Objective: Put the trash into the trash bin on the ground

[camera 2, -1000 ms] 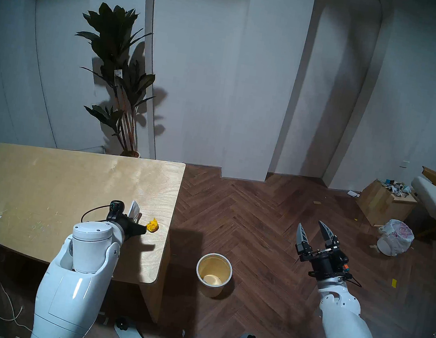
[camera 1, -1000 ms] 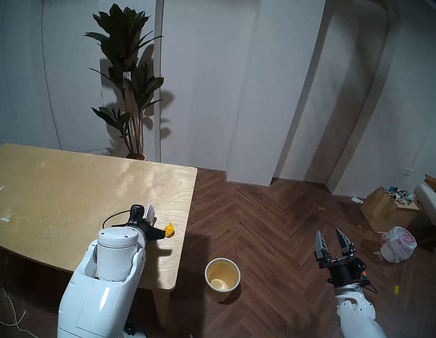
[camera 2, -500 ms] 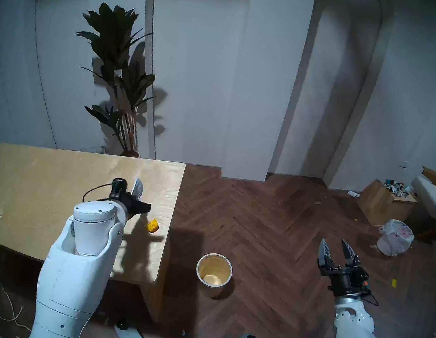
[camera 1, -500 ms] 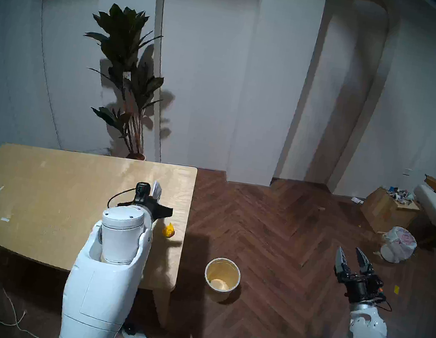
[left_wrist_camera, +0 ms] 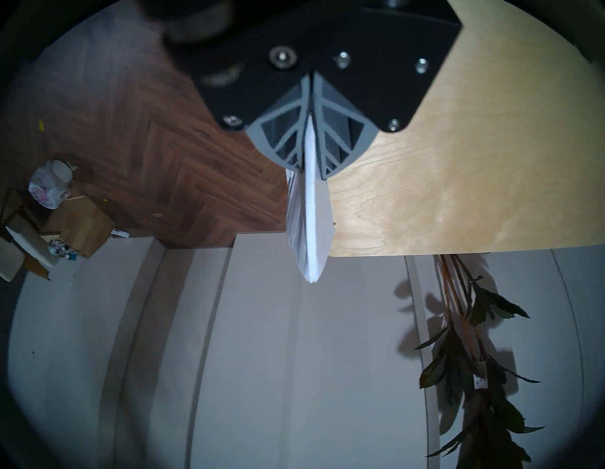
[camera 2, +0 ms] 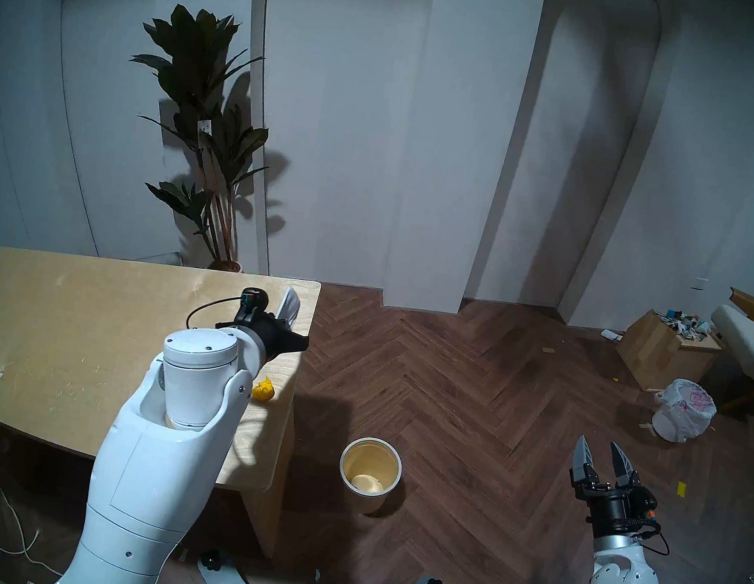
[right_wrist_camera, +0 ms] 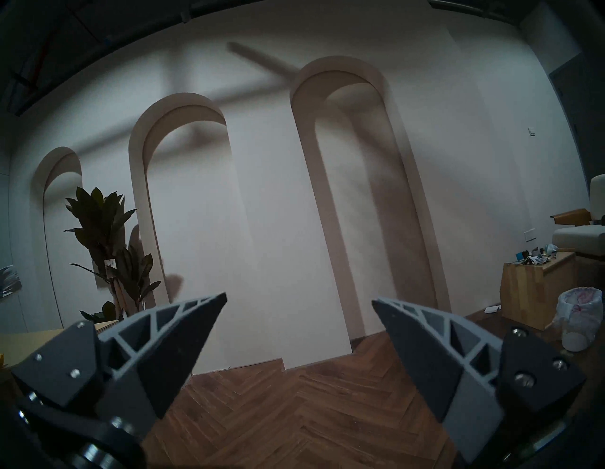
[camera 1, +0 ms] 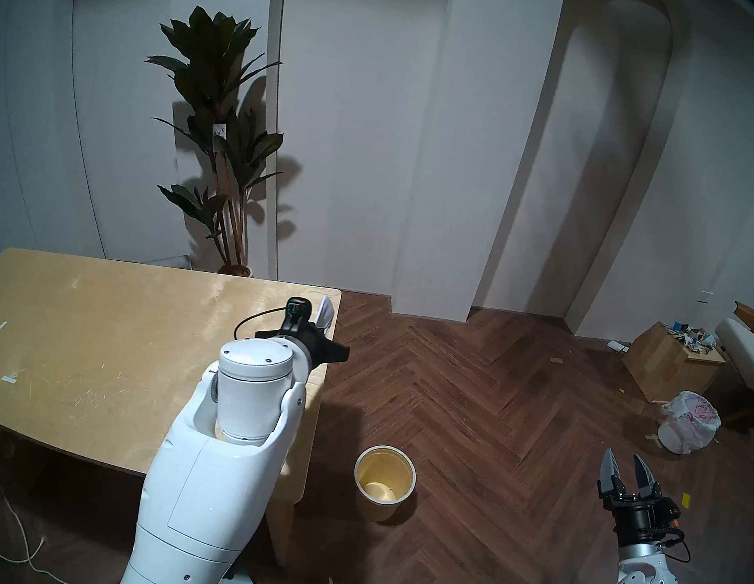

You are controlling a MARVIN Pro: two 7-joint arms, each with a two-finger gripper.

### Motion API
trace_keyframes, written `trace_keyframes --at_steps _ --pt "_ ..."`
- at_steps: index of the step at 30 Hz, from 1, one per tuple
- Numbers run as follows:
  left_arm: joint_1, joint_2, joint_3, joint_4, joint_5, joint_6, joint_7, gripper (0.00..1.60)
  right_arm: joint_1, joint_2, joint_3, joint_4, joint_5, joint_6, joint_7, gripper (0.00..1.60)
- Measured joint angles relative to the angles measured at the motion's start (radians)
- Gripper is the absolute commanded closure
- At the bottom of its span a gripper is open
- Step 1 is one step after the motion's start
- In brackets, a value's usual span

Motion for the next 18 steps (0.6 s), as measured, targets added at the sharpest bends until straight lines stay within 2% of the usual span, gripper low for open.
trace_keyframes --at_steps 11,18 --pt "-0.086 -0.016 0.082 0.131 -0.026 -0.002 -0.026 1.6 -0.067 -0.001 0.024 -0.085 0.042 0.055 -0.024 0.0" --pt "-0.147 -0.032 0.143 0.244 -0.04 -0.016 -0.042 1.6 -0.087 -0.015 0.021 -0.099 0.07 0.129 -0.064 0.0"
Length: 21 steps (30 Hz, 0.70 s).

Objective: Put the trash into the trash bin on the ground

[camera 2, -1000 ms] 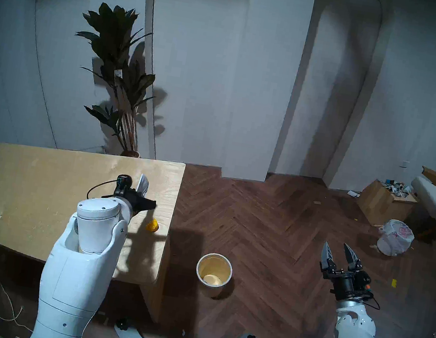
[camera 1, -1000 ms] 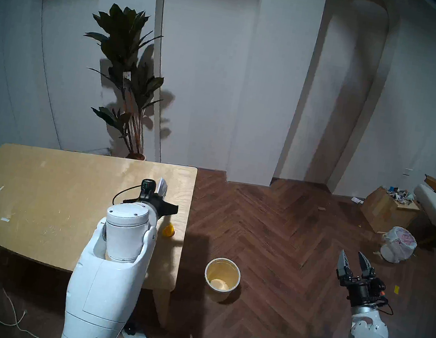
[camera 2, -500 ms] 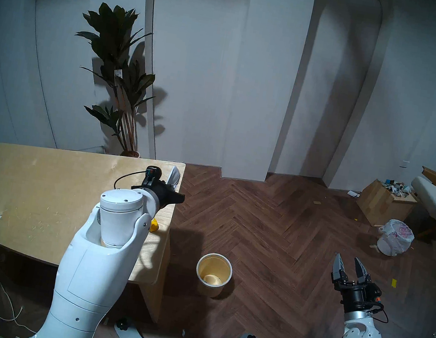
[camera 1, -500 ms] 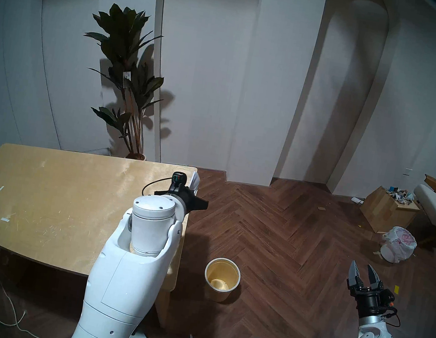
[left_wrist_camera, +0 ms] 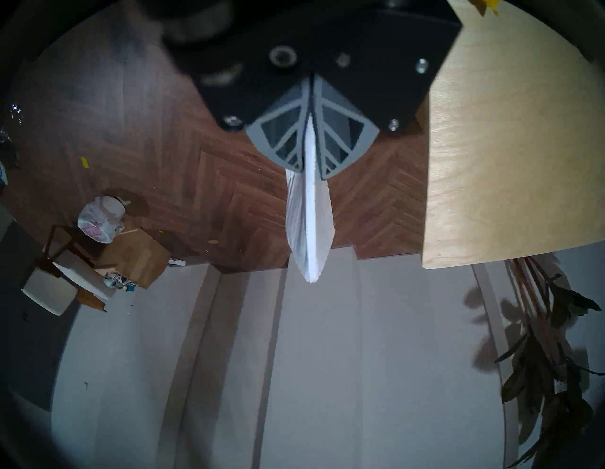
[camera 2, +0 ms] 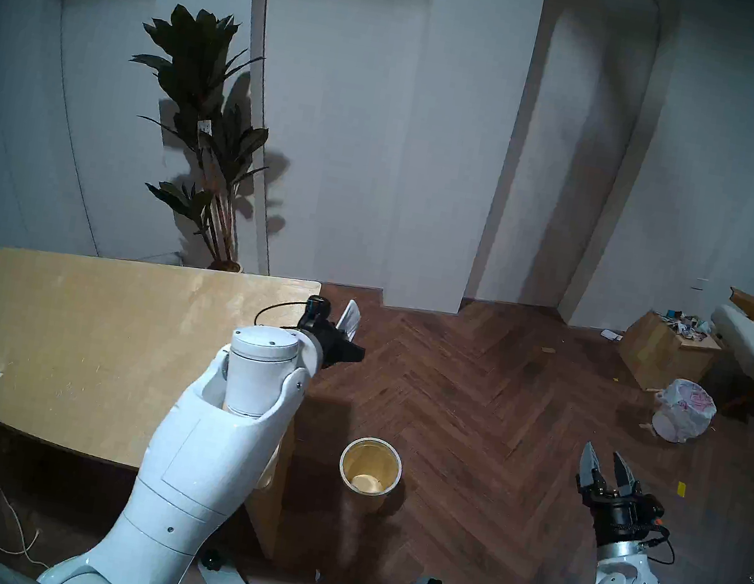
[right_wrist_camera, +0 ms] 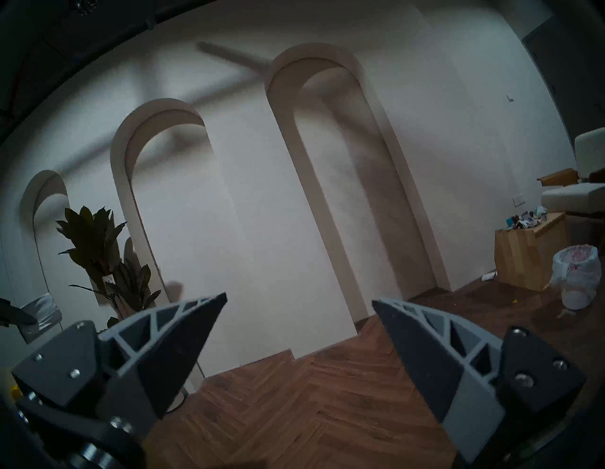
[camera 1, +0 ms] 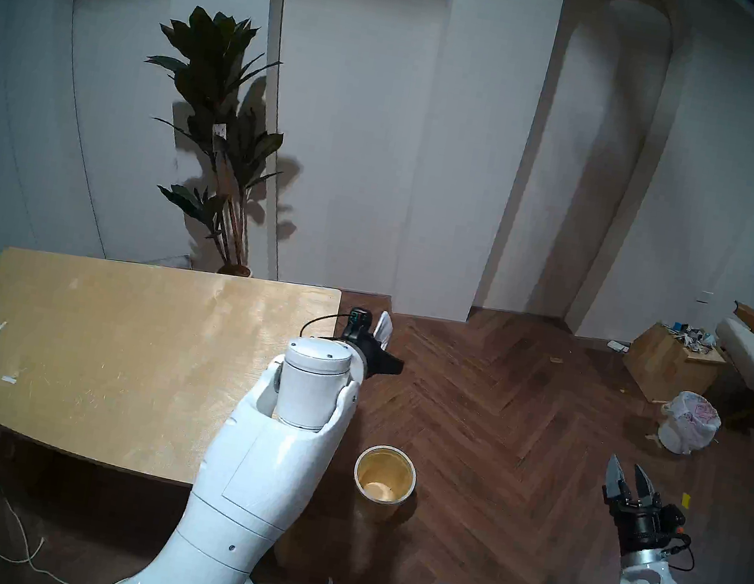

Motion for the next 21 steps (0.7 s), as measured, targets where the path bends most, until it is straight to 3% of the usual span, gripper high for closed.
trace_keyframes --at_steps 9,21 --pt "-0.076 -0.029 0.041 0.15 -0.01 -0.028 -0.014 1.6 -0.034 -0.02 -0.004 -0.003 0.029 0.079 -0.045 0.0" --pt "-0.175 -0.074 0.045 0.346 -0.007 -0.061 -0.02 1.6 -0.056 -0.029 -0.005 -0.036 0.054 0.143 -0.084 0.0"
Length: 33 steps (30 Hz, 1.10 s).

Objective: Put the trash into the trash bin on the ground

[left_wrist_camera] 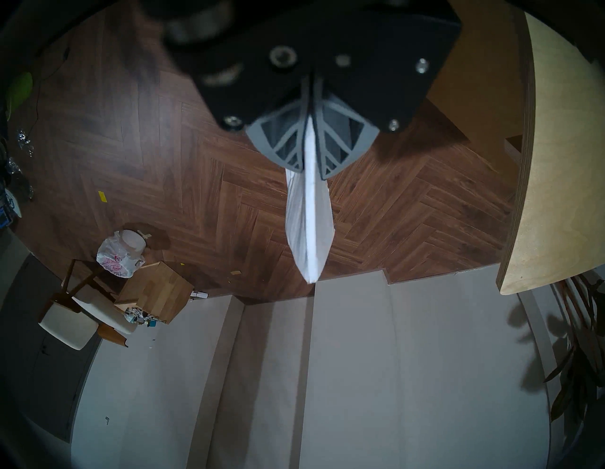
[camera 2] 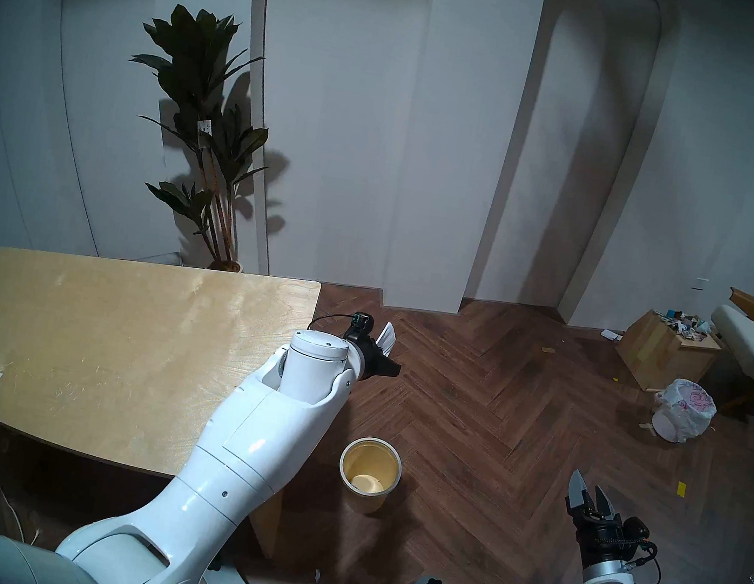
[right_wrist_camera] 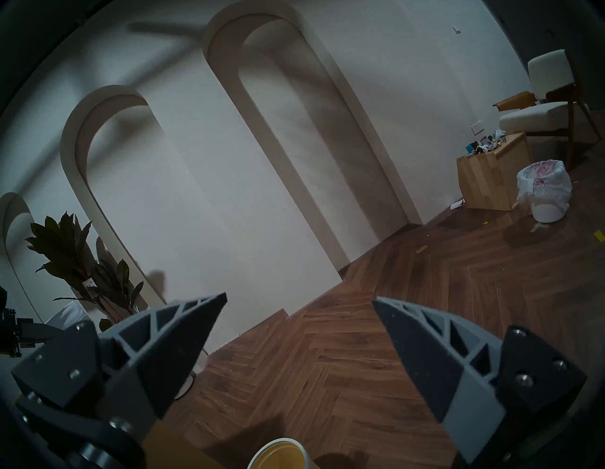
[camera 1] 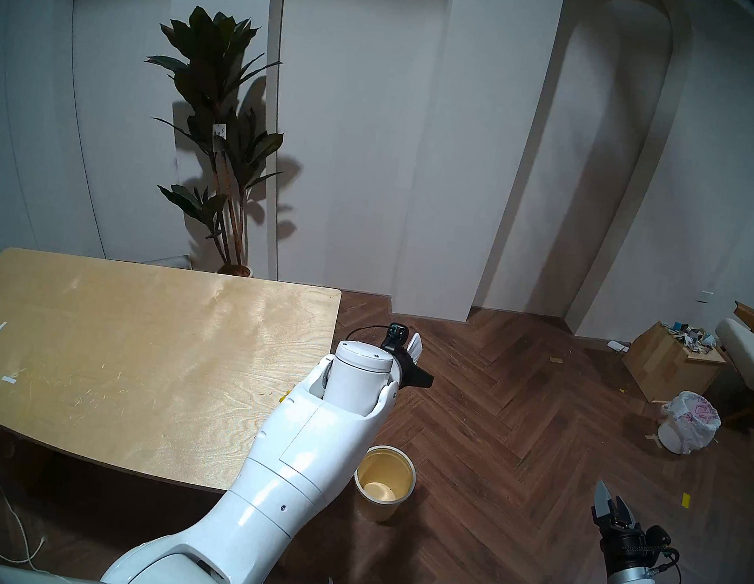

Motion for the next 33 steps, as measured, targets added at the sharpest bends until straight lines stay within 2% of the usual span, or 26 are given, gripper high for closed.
trace_keyframes --at_steps 22,33 --pt "-0.172 -0.067 0.02 0.321 0.026 -0.062 -0.015 1.6 -0.053 -0.002 -0.018 -0.072 0.031 0.099 -0.038 0.0" --pt "-0.241 -0.084 0.022 0.443 0.037 -0.094 -0.026 1.6 -0.087 -0.014 -0.039 -0.102 0.042 0.137 -0.035 0.0"
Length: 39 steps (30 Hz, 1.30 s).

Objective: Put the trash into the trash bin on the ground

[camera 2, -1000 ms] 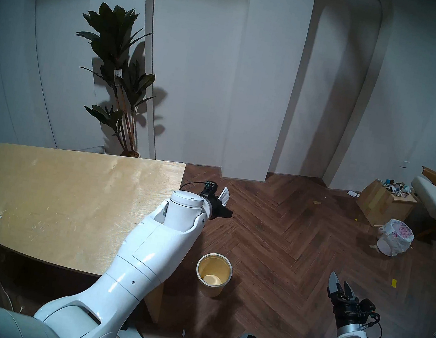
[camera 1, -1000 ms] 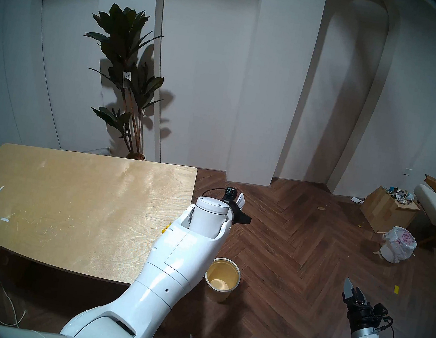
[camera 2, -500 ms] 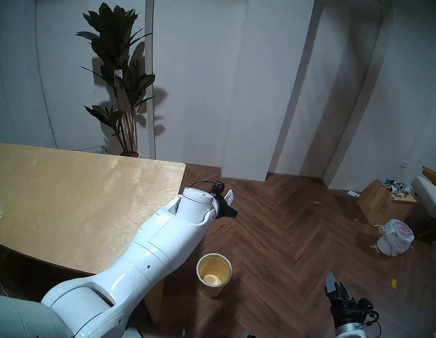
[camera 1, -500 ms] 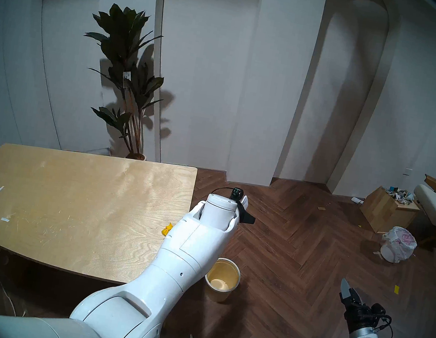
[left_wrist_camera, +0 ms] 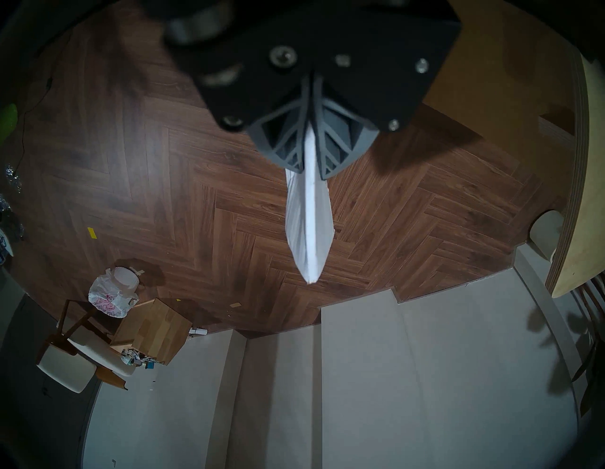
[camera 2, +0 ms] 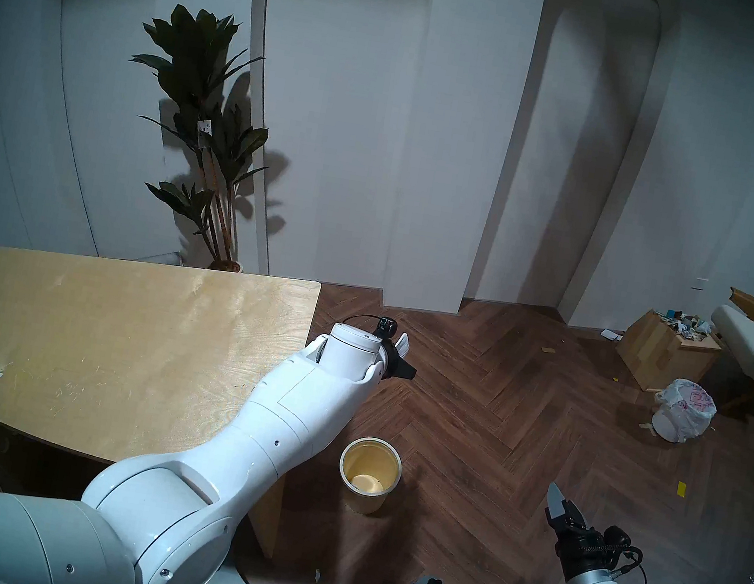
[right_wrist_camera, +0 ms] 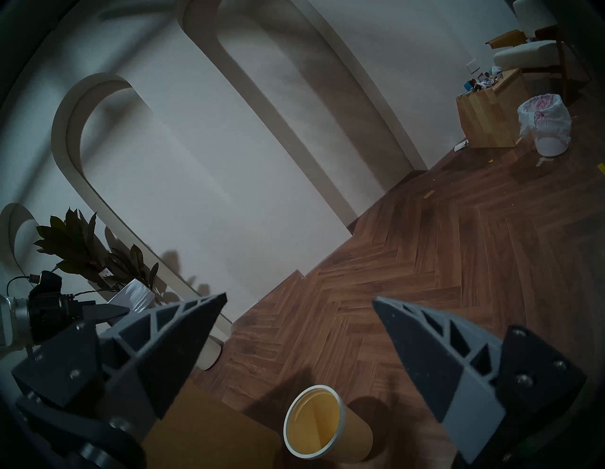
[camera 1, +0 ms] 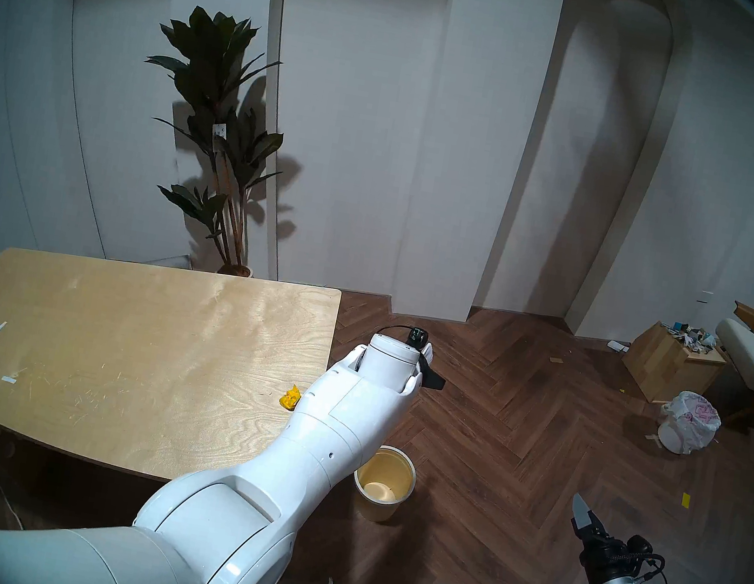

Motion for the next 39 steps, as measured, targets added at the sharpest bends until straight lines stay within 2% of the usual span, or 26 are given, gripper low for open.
trace_keyframes --at_steps 25,39 --pt "-0.118 -0.031 -0.03 0.223 0.019 -0.082 -0.017 1.6 -0.06 -0.011 -0.016 -0.068 0.026 0.071 0.003 0.0" --pt "-0.164 -0.05 -0.042 0.312 0.031 -0.128 -0.024 1.6 -0.088 -0.015 -0.016 -0.103 0.037 0.104 0.003 0.0"
